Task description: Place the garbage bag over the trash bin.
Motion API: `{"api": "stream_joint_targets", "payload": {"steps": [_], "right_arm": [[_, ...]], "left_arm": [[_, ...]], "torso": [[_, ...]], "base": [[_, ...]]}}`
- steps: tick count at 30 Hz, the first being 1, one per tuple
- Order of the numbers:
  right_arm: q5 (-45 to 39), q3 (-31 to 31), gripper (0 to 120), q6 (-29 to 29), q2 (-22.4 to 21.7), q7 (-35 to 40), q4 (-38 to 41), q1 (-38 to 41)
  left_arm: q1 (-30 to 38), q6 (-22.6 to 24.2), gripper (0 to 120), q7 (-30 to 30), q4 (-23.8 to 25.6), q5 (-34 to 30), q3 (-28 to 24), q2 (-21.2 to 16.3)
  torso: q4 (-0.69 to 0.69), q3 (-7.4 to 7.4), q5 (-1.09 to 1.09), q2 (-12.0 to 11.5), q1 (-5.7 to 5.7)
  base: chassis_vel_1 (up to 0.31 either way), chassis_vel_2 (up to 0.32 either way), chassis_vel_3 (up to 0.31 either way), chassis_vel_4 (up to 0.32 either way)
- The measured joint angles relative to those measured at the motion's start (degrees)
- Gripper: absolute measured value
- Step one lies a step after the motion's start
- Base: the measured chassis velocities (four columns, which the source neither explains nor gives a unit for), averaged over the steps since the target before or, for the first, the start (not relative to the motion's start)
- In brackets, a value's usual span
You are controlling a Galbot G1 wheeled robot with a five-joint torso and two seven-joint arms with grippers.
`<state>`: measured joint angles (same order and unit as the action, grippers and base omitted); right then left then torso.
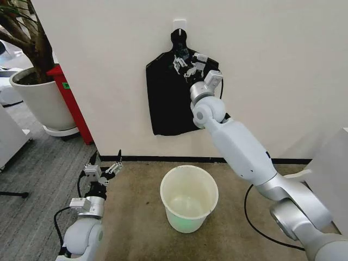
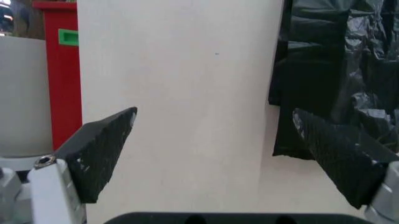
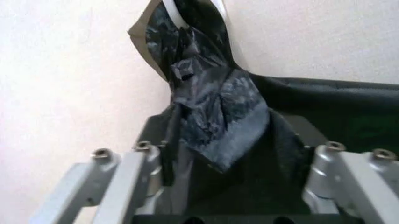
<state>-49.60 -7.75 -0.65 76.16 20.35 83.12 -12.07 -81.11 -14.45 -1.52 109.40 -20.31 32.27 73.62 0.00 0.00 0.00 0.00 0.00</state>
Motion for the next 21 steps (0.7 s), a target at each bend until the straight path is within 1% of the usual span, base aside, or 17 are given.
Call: {"api": "stream_joint_targets", "payload": {"steps": [2,3,4,5,6,11,21], "right_arm": [[0.1,0.0,35,0.0,0.0,0.1,0.1,0.0],[0.1,0.0,29,0.0,0.0,0.3,0.3,0.0],[0.1,0.0,27,0.0,-0.1,0.3,0.4,0.0],[0.1,0.0,22,0.0,-0.1,0.4,0.7,0.0],[0.1,0.0,22,0.0,-0.1,0.4,0.7,0.0],[0.1,-0.1,1,0.0,-0.2,0.8,1.3,-0.1],[0.1,-0.9,0,0.0,-0.8,1.8,3.5,-1.2]], "left_arm": [[0.0,0.0,99,-0.1,-0.1,0.0,0.0,0.0],[0.0,-0.1,99,-0.1,-0.2,0.1,0.1,0.0],[0.0,-0.1,99,-0.1,-0.2,0.1,0.1,0.0],[0.0,-0.1,99,-0.2,-0.3,0.1,0.1,-0.1],[0.0,-0.1,99,-0.2,-0.3,0.1,0.1,-0.1],[0.2,-0.1,98,-0.4,-0.5,0.2,0.1,-0.1],[0.3,-0.1,98,-0.8,-0.6,0.4,0.1,-0.1]], "torso": [[0.00,0.00,0.00,0.0,0.00],[0.00,0.00,0.00,0.0,0.00],[0.00,0.00,0.00,0.0,0.00],[0.00,0.00,0.00,0.0,0.00],[0.00,0.00,0.00,0.0,0.00],[0.00,0.00,0.00,0.0,0.00],[0.00,0.00,0.00,0.0,0.00]], "base": [[0.000,0.000,0.000,0.000],[0.000,0.000,0.000,0.000],[0.000,0.000,0.000,0.000],[0.000,0.000,0.000,0.000],[0.000,0.000,0.000,0.000],[0.000,0.000,0.000,0.000],[0.000,0.000,0.000,0.000]]}}
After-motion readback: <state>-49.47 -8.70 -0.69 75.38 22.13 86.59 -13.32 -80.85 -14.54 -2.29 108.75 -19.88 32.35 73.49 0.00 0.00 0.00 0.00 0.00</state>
